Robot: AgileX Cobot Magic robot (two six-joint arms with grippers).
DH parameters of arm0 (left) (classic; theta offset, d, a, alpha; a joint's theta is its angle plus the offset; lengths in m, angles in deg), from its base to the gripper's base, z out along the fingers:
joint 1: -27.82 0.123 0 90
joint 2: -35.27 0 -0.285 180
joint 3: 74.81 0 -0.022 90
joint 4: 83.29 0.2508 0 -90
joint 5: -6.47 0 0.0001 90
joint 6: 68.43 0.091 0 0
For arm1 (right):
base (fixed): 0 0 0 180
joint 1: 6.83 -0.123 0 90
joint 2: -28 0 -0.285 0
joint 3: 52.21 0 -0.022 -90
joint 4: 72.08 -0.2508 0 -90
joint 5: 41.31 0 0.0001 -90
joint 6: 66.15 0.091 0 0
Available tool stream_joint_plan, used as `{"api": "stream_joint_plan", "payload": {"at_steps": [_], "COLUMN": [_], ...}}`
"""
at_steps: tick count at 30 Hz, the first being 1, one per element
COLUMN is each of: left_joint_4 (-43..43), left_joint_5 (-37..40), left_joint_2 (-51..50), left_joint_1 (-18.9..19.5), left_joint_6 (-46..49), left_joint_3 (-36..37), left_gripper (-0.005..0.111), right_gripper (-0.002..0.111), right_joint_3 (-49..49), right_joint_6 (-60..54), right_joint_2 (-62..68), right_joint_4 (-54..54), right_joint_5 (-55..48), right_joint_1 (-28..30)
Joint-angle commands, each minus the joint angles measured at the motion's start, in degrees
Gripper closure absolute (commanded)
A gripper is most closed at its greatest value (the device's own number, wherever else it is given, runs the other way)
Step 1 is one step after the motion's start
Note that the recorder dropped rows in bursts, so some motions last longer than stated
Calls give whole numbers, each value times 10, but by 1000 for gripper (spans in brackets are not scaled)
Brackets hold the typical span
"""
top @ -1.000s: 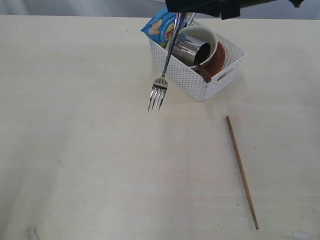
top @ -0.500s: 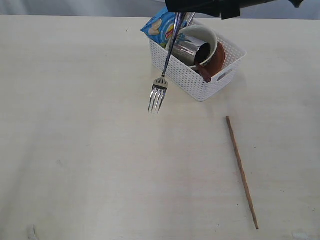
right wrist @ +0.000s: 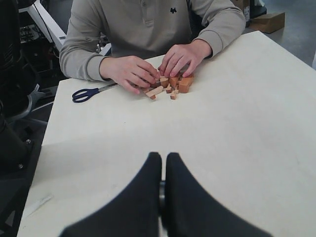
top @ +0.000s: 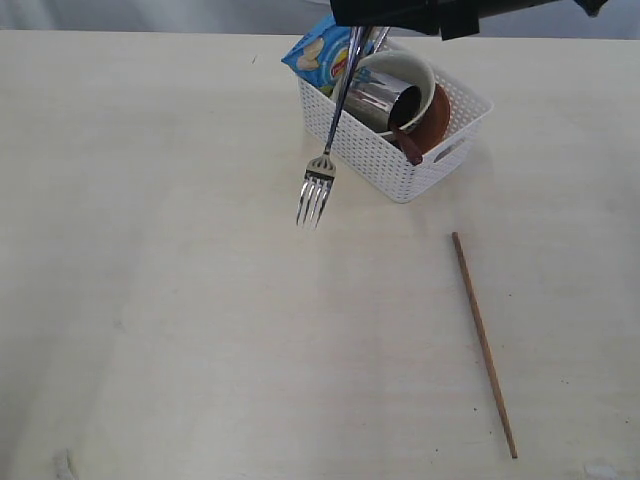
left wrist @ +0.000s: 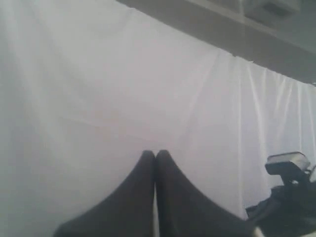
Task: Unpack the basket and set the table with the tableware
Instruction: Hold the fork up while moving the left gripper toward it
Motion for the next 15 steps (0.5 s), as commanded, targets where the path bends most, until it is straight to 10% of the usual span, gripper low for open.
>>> {"api": "stream_joint_plan", "payload": {"at_steps": [1,15], "left_joint_4": [22,308], "left_joint_5": [28,-304], "left_joint_2": [-134,-634], "left_joint_1": [1,1], "left_joint_6": [-35,-198], "left_joint_3": [-70,-172], "left_gripper": [107,98], "right_gripper": [108,108], "right_joint_3": [-4,-4], "right_joint_6": [15,16], "right_joint_2": [1,1], "right_joint_4": [-9,-9], "right_joint_5": [-2,-2], "right_joint_1": [0,0]}}
